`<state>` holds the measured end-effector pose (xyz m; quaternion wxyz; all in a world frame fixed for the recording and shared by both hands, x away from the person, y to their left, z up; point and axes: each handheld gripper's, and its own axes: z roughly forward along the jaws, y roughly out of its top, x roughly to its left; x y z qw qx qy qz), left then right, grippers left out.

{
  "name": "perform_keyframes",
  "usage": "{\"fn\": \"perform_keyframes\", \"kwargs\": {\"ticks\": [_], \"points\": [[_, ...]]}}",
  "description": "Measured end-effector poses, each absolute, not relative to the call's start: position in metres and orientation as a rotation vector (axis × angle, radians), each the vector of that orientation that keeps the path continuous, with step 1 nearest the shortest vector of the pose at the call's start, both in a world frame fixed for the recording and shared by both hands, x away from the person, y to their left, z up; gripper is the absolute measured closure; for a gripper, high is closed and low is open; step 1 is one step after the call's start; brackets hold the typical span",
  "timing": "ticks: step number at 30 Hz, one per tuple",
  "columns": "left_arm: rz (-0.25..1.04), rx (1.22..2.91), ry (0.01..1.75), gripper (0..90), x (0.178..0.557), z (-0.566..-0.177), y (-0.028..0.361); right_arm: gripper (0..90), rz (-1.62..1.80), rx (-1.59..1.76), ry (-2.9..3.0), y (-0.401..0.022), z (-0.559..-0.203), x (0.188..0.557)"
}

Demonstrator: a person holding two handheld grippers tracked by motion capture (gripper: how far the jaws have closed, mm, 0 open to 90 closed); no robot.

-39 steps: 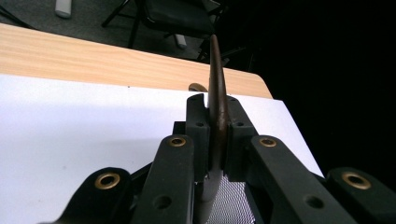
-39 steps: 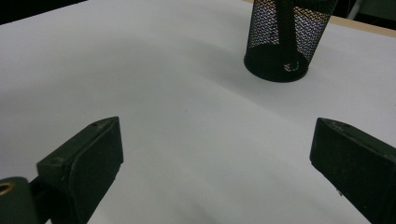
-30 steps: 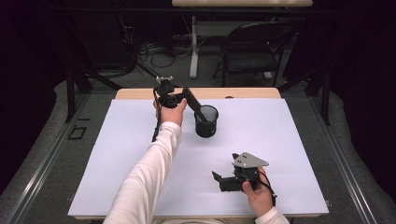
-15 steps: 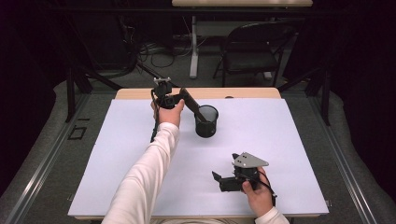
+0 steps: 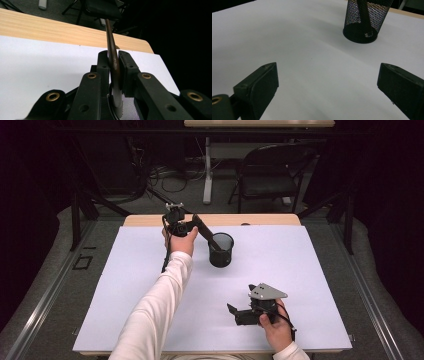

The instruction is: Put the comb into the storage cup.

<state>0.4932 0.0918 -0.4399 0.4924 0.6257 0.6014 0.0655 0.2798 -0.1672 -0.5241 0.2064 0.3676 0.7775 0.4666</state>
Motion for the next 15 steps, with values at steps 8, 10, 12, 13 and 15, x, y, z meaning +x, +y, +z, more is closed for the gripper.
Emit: {"fn": "perform_keyframes", "kwargs": {"ticks": [8,10,12,13,15], "points": [[0.198,1.506,1.473,69.6,0.4927,-0.4378,0.0943,3.4,1.297,1.025,2.167,-0.1668,-0.5246,0.2799],[0.209,1.505,1.471,67.5,0.4925,-0.4375,0.0953,3.6,1.298,1.028,2.166,-0.1669,-0.5245,0.28],[0.204,1.498,1.477,66.2,0.4925,-0.4372,0.0956,3.7,1.298,1.027,2.166,-0.1671,-0.5246,0.2801],[0.201,1.495,1.478,65.4,0.4924,-0.437,0.096,3.7,1.297,1.028,2.165,-0.167,-0.5246,0.28],[0.202,1.491,1.477,63.1,0.4921,-0.4364,0.0965,3.7,1.297,1.027,2.167,-0.1668,-0.5247,0.28]]}}
